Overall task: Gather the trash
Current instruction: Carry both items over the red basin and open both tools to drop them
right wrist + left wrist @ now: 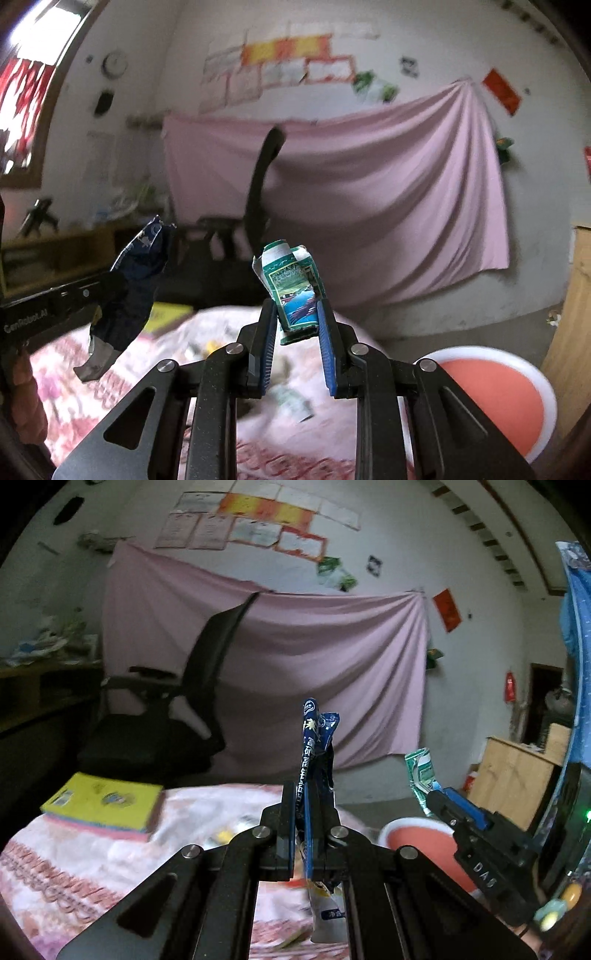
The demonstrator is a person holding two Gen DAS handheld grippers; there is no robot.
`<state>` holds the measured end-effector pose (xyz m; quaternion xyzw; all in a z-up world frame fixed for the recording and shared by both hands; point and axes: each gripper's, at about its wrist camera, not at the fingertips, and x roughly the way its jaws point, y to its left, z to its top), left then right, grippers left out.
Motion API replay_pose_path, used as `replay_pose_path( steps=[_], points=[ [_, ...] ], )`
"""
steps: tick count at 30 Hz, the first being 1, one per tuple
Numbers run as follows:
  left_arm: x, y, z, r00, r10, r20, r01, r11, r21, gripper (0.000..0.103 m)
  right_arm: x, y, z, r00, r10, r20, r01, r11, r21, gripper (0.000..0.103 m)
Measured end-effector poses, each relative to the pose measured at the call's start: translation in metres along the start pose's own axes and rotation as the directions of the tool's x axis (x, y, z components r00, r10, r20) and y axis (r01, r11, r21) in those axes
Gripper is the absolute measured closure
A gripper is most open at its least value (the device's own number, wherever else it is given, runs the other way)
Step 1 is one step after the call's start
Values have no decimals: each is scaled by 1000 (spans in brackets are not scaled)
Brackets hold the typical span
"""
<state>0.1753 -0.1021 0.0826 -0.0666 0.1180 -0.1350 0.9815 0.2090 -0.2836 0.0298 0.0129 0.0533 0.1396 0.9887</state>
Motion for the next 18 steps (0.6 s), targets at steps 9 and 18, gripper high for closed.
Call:
replay_pose_path(
  steps=[9,18],
  points=[
    [53,-65,14,989,-123,-81,124,992,4,101,-14,-63,7,988,-146,58,135,978,157,83],
    [109,-109,6,958,-187,-217,180,982,-51,101,-10,-117,-6,965,-258,-43,260,928,267,82]
  ],
)
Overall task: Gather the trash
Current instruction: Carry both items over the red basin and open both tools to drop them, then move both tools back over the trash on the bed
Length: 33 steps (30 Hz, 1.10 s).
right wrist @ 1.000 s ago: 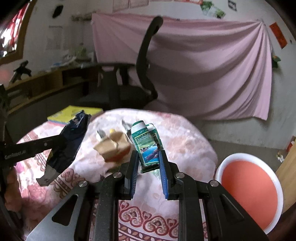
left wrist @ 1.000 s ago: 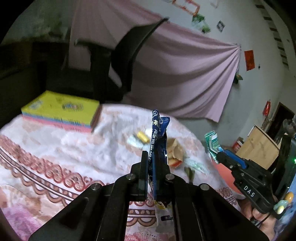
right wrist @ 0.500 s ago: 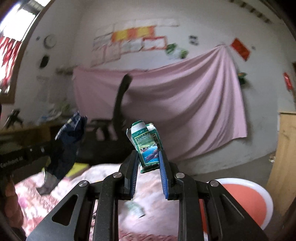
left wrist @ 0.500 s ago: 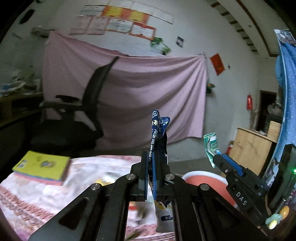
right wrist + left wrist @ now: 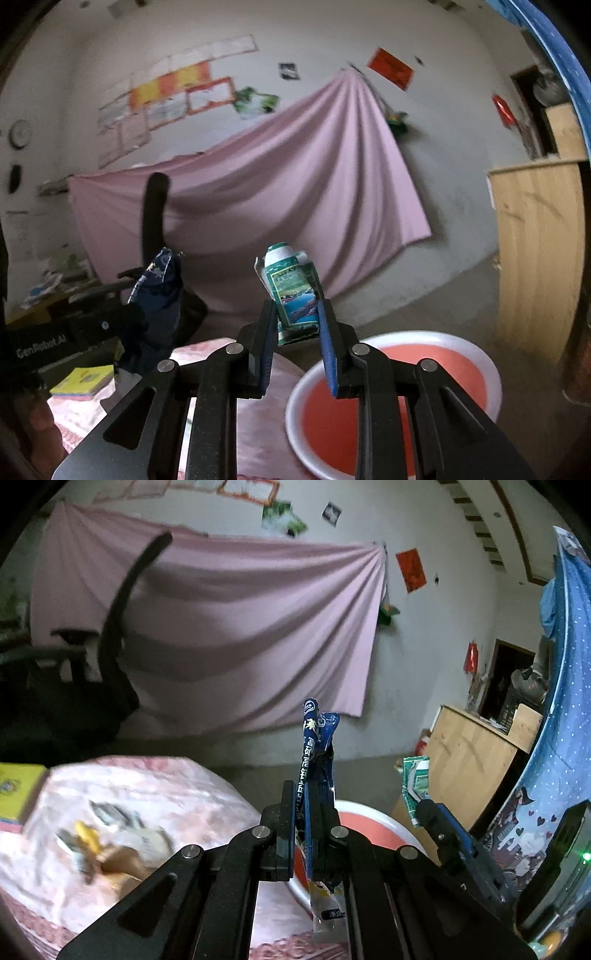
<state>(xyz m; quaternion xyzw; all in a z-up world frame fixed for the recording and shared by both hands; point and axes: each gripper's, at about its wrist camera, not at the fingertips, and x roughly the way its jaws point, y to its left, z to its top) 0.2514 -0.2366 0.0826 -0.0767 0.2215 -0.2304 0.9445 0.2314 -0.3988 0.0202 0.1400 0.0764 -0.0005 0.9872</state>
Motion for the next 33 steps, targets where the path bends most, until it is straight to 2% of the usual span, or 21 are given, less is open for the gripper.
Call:
replay_pose_path(
  steps=[9,11,13,15,17,22,26,29,31,33],
  points=[
    [51,-9,5,985,-70,-160,55,994,-94,100,17,-34,-10,989,-69,-127,79,994,74,81],
    [64,-10,3,976,-78,-203,57,992,-110,96,20,-39,-12,985,-78,-155,92,992,89,81],
    [68,-10,5,973,-83,-215,56,990,-127,81,21,-44,-13,982,-85,-171,102,990,98,81],
    [68,-5,5,974,-85,-209,54,987,-151,73,21,-46,-12,980,-90,-177,109,988,106,77],
    [68,-2,5,974,-83,-211,49,986,-160,73,20,-47,-11,980,-90,-177,111,987,116,69],
    [58,6,6,981,-54,-189,25,988,-152,70,18,-46,-10,981,-88,-171,108,988,109,68],
    [43,12,6,991,-7,-133,-10,992,-124,66,15,-37,-7,985,-83,-148,95,992,79,66],
    [24,20,5,995,31,-93,-40,994,-97,63,10,-28,-3,991,-69,-115,76,996,53,59],
    [10,26,2,996,62,-57,-66,994,-82,52,6,-20,-1,994,-57,-92,61,998,34,55],
    [-10,37,0,995,102,-4,-102,992,-78,49,4,-10,1,997,-37,-73,38,999,12,54]
  ],
)
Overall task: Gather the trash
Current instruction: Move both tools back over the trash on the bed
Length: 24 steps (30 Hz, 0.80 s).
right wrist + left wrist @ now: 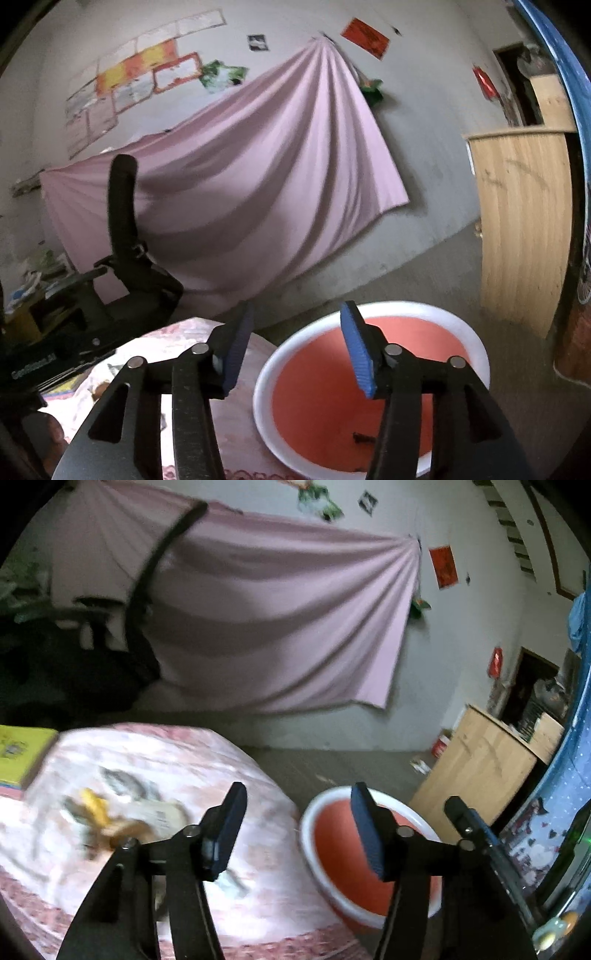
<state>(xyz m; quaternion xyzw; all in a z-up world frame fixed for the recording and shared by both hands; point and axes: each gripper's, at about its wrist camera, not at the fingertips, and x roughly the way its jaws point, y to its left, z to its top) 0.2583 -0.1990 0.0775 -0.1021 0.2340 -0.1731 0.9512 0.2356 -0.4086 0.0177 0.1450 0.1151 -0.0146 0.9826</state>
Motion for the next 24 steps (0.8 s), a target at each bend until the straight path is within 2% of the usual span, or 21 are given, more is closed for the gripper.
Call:
replay_pose_path(
  steps=[2,3,4,5,7,8,10,11,17,21,24],
  points=[
    [-16,13,-2,999,35,40,-35,999,3,49,-2,8,1,1000,17,14,-16,1000,-21,49],
    [-22,18,-3,997,49,54,-49,999,1,47,-4,14,1,999,30,24,-29,999,-34,39],
    [-33,27,-3,994,72,83,-72,997,-7,41,-6,20,1,998,44,38,-42,998,-43,26],
    [-41,35,-4,990,86,110,-85,996,-15,37,-7,22,1,998,51,48,-49,998,-47,21],
    [-59,51,-6,979,121,163,-118,993,-31,15,-11,31,0,995,69,73,-65,996,-57,16],
    [-68,61,-8,973,138,187,-133,990,-40,12,-12,36,0,994,79,79,-74,995,-65,15],
    [-85,77,-12,957,171,233,-162,985,-58,6,-13,46,-1,991,97,92,-89,992,-88,3],
    [-90,82,-13,954,179,242,-169,984,-62,6,-14,51,-3,989,105,101,-95,991,-97,0],
    [-119,107,-34,928,228,295,-225,973,-45,3,-24,84,-10,968,208,140,-176,961,-212,0],
    [-121,111,-51,932,229,281,-230,973,-27,3,-26,101,-20,959,248,133,-199,932,-303,0],
    [-121,115,-62,936,224,272,-227,974,-20,3,-23,110,-28,962,253,106,-201,913,-355,0]
  ],
)
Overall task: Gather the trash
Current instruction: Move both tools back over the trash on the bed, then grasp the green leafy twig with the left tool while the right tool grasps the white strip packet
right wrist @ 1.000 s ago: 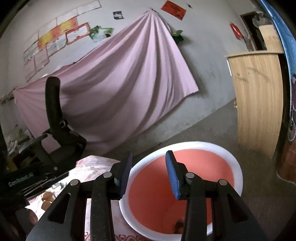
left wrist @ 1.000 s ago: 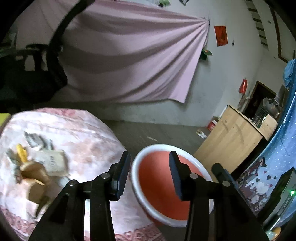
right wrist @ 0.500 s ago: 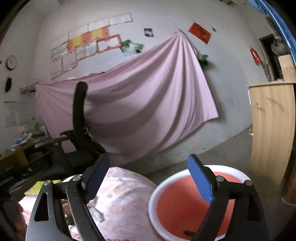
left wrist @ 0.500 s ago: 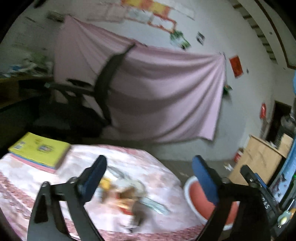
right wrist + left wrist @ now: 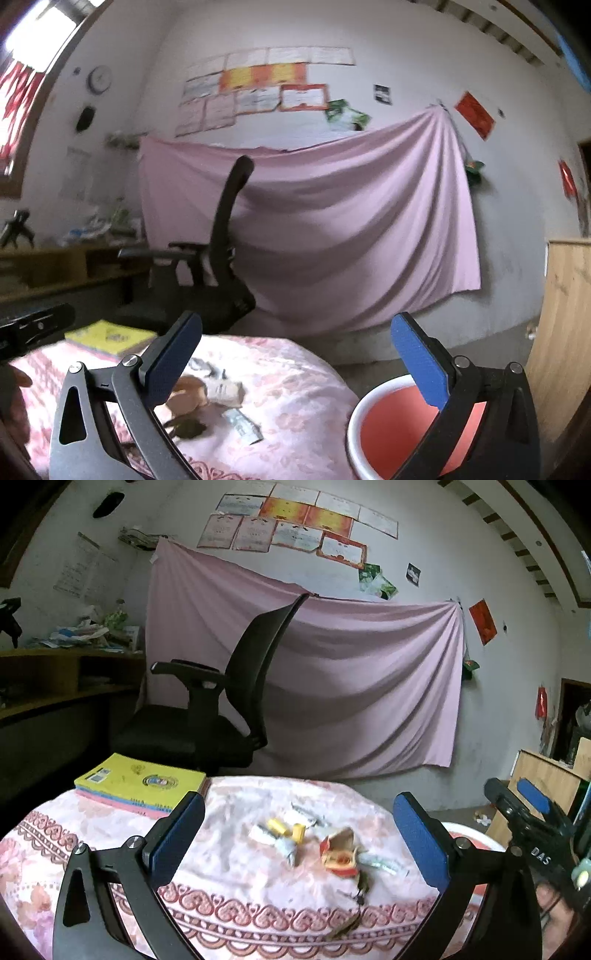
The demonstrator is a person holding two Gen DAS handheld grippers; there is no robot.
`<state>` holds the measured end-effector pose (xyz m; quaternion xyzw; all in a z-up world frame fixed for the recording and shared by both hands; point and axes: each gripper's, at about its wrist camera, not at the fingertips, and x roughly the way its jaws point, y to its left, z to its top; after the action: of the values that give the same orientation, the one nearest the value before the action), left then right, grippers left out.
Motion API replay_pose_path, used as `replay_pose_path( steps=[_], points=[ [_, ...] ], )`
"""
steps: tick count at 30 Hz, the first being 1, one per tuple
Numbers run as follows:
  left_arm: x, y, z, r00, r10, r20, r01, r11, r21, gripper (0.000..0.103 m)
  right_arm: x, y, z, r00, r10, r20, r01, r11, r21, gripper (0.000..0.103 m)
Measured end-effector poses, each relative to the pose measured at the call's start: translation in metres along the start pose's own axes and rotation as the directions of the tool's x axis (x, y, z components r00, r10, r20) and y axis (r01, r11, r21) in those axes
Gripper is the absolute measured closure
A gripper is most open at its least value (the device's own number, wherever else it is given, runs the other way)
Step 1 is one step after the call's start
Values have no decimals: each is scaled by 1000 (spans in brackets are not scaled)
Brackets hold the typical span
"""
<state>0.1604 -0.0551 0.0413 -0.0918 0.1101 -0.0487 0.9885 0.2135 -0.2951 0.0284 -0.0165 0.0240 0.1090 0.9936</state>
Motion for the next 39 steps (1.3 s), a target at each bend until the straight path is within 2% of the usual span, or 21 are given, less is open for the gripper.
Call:
replay_pose_path(
  steps=[3,7,11,14,16,17,19,21,24,27,29,32,33,35,37,39],
  points=[
    [6,1,-9,999,-20,-50,20,1000,3,3,6,4,-5,999,1,-36,-2,1000,-27,0],
    [17,1,-12,990,-50,-130,51,999,5,3,12,1,-9,995,19,-94,-20,1000,-8,0],
    [35,-2,-18,968,-82,-236,89,996,17,4,29,-4,-17,979,40,-201,-37,999,19,2],
    [46,-1,-24,949,-108,-296,115,993,5,6,44,-6,-25,956,67,-285,-58,997,41,13],
    [51,-1,-27,936,-125,-329,132,991,-1,18,51,-7,-29,941,83,-327,-69,996,56,22],
    [55,-2,-29,926,-137,-353,145,989,-4,20,55,-7,-31,933,89,-350,-71,995,63,26],
    [62,-4,-32,905,-160,-393,171,985,-5,27,62,-8,-36,914,99,-393,-76,994,75,39],
    [69,-9,-37,882,-180,-435,201,980,2,34,64,-8,-39,902,114,-417,-87,993,82,43],
    [75,-18,-42,855,-198,-480,237,971,23,38,69,-7,-42,885,132,-446,-104,991,87,50],
    [82,-25,-47,832,-195,-520,254,966,45,47,73,-6,-45,867,147,-475,-117,989,93,51],
    [89,-30,-53,811,-189,-554,263,963,55,52,77,-5,-46,855,153,-496,-122,988,95,52],
    [101,-37,-62,772,-165,-614,263,962,73,67,81,-3,-49,837,164,-522,-134,986,95,61],
    [105,-37,-63,764,-161,-625,264,961,75,71,82,-3,-50,832,161,-530,-134,987,91,64],
    [106,-38,-63,765,-158,-624,261,962,77,74,85,0,-51,825,163,-542,-141,987,82,65],
    [107,-37,-63,766,-157,-623,258,963,74,84,86,4,-53,816,173,-551,-160,984,72,66],
    [108,-34,-63,766,-157,-624,251,966,65,89,88,8,-54,808,182,-560,-178,982,63,66]
  ],
)
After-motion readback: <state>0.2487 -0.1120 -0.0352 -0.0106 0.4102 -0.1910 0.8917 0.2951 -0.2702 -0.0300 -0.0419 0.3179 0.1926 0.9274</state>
